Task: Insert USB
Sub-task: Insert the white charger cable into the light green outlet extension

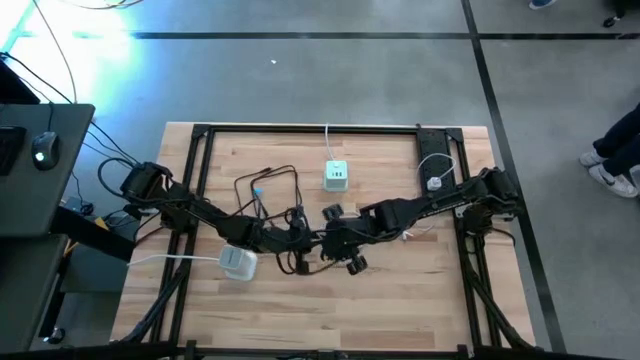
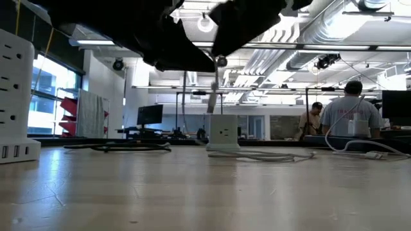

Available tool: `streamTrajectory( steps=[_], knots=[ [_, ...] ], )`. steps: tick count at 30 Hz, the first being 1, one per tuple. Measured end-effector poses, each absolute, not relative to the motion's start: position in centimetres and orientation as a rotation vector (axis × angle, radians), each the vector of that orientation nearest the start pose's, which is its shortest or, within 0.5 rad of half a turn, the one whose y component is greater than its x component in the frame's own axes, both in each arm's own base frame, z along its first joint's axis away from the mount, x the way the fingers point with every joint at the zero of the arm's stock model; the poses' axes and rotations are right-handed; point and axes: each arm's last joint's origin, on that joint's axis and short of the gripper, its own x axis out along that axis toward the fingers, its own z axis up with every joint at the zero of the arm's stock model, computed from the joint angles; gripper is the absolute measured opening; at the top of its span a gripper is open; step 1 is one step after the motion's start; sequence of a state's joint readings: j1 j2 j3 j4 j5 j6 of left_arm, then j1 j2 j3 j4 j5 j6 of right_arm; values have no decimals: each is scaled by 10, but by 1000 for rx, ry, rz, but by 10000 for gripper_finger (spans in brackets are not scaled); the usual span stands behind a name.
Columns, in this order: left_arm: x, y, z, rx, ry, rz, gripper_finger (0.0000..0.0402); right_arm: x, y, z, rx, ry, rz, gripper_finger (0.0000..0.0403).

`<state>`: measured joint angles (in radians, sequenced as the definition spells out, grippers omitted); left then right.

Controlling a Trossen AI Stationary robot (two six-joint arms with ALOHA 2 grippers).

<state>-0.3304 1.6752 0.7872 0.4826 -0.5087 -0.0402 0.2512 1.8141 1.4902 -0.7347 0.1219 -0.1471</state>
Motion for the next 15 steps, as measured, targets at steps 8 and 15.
streamTrajectory(
  steps=[8,15],
  knots=[
    [318,-96,177,156,365,285,0,350,95,217,-83,1139,-123,133],
    [316,-100,176,175,366,326,0,322,116,150,174,906,-217,128]
  ],
)
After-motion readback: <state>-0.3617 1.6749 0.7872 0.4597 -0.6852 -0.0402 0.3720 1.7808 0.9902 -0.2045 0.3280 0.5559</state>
